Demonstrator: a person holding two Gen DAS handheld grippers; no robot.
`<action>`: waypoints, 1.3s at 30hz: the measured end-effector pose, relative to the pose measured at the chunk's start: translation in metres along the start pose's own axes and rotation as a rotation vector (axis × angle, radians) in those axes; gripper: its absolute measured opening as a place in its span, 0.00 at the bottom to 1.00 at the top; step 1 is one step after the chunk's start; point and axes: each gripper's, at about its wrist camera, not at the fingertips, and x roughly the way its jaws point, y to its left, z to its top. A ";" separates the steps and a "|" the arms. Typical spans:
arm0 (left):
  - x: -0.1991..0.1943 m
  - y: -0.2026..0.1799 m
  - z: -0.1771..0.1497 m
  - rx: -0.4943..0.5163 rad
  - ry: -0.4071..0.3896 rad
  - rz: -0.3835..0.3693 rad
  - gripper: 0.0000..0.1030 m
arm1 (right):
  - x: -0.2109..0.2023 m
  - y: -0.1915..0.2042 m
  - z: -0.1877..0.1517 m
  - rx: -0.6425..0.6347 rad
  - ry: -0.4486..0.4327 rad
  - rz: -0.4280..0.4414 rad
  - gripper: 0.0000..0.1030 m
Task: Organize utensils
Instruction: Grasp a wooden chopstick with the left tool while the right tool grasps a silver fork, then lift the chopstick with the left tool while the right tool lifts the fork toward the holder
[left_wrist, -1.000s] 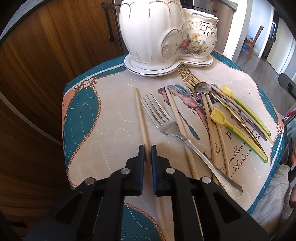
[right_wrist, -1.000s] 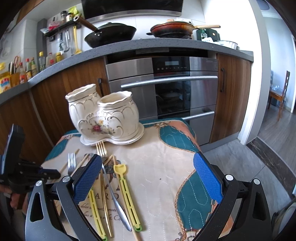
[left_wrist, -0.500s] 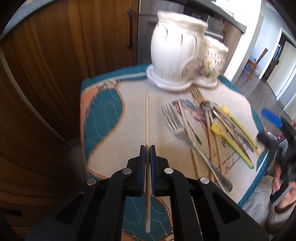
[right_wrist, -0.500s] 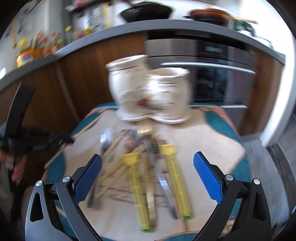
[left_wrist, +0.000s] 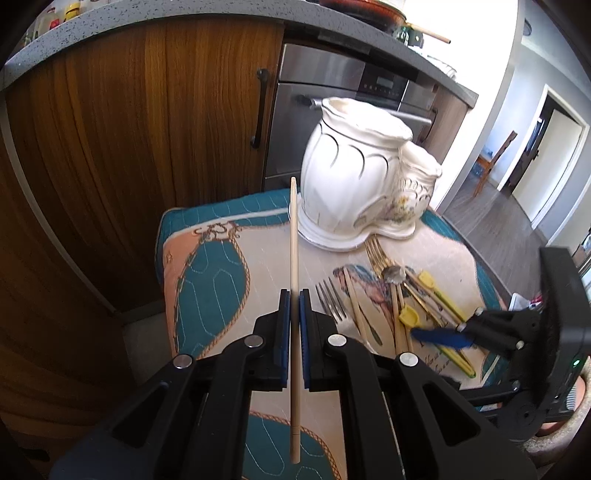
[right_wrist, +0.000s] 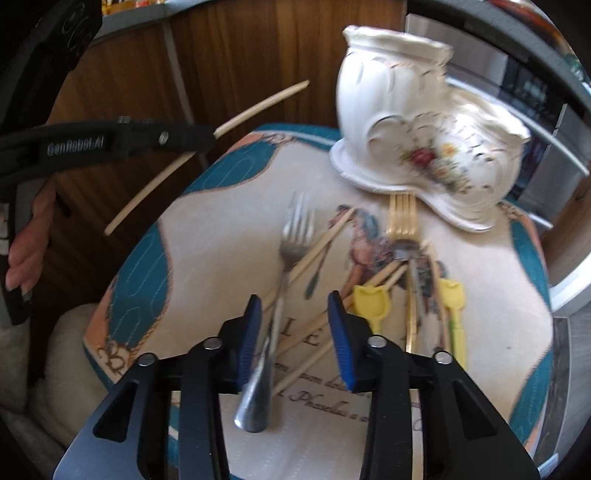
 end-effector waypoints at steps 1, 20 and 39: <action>0.000 0.001 0.002 -0.003 -0.005 -0.008 0.05 | 0.002 0.000 0.001 -0.001 0.012 0.012 0.31; -0.001 0.006 0.004 -0.010 -0.026 -0.034 0.05 | 0.062 -0.002 0.033 -0.025 0.195 0.066 0.15; 0.000 0.017 0.004 -0.043 -0.035 -0.029 0.05 | 0.078 -0.035 0.053 0.084 0.063 0.092 0.06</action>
